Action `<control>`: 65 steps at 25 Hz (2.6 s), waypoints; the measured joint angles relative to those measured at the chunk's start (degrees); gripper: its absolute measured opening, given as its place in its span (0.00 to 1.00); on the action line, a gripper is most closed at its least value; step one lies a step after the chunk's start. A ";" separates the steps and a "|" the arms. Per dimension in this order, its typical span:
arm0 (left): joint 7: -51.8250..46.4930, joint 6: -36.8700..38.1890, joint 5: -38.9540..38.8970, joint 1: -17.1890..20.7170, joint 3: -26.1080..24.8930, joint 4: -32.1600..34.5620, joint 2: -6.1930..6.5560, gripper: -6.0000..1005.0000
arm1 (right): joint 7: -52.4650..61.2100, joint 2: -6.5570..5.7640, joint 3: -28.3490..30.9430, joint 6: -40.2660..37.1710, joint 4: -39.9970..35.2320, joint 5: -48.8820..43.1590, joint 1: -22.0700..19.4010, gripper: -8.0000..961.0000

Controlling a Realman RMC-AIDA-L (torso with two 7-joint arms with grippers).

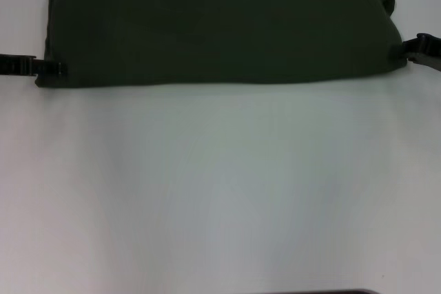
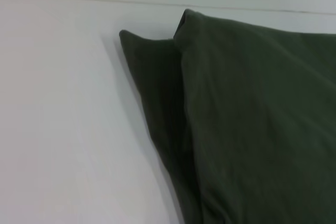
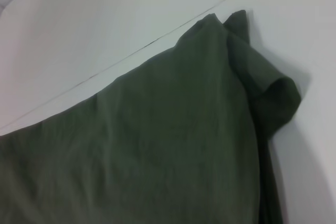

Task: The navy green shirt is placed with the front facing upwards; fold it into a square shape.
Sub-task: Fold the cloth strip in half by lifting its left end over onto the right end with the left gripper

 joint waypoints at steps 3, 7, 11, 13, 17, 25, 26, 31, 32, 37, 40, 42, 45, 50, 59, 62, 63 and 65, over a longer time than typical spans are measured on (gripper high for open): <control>0.06 -0.07 0.07 -0.17 0.05 -0.13 0.01 0.90 | 0.02 -0.06 0.00 -0.05 -0.04 0.03 0.00 0.02; 0.08 -0.09 0.12 -0.39 0.92 -0.44 0.01 0.90 | 0.02 -0.07 0.00 -0.06 -0.05 0.09 0.00 0.02; 0.03 -0.12 -0.03 -0.95 2.75 -0.71 -0.35 0.90 | 0.03 -0.06 0.00 -0.05 -0.05 0.10 0.00 0.02; 0.17 -0.12 -0.20 -1.25 3.08 -0.72 -0.44 0.90 | 0.03 -0.05 0.00 -0.04 -0.05 0.09 0.00 0.02; 0.34 -0.03 -0.46 -1.79 3.08 -0.54 -0.49 0.90 | 0.00 -0.03 0.00 0.02 -0.05 0.10 0.03 0.02; 0.79 2.11 -1.28 -3.20 3.04 -0.25 -0.65 0.90 | 0.00 -0.01 0.00 0.34 -0.05 0.10 0.09 0.02; 0.99 2.47 -1.71 -3.29 3.03 -0.20 -0.67 0.90 | 0.00 -0.01 0.00 0.39 -0.05 0.11 0.09 0.02; 1.98 4.88 -4.26 -3.41 3.04 0.40 -0.56 0.90 | -0.01 -0.01 0.00 0.42 -0.05 0.14 0.09 0.02; 2.06 5.19 -4.56 -3.41 3.03 0.58 -0.52 0.90 | 0.00 -0.01 0.00 0.44 -0.05 0.15 0.09 0.02; 2.17 3.58 -4.70 -2.16 2.98 2.20 -0.72 0.90 | 0.00 -0.01 0.00 0.51 -0.05 0.18 0.08 0.02; 1.98 1.15 -4.56 -1.35 3.00 2.61 -0.89 0.90 | -0.01 0.06 0.00 0.51 -0.05 0.19 0.09 0.02; 2.00 -0.16 -4.31 -1.19 3.02 2.34 -0.89 0.90 | 0.01 0.11 0.00 0.51 -0.05 0.19 0.09 0.02; 1.98 -1.30 -3.35 -1.02 3.09 1.72 -0.89 0.90 | 0.14 0.13 0.00 0.46 -0.06 0.19 0.09 0.02; 1.86 -1.38 -1.48 -0.65 3.12 1.01 -0.94 0.90 | 0.22 0.09 0.07 0.38 -0.05 0.24 0.01 0.02; 1.99 -0.79 -1.41 -0.53 3.13 -0.03 -0.96 0.90 | 0.12 -0.02 0.09 0.05 -0.06 0.27 0.00 0.02; 2.02 -0.76 -1.41 -0.55 3.13 -0.10 -0.96 0.90 | 0.10 -0.02 0.09 0.00 -0.05 0.27 -0.01 0.02; 2.02 -0.75 -1.41 -0.55 3.13 -0.10 -0.96 0.90 | 0.10 -0.02 0.09 -0.01 -0.05 0.27 0.00 0.02; 2.02 -0.70 -1.40 -0.57 3.13 -0.10 -0.96 0.89 | 0.09 -0.02 0.09 -0.02 -0.05 0.27 0.00 0.02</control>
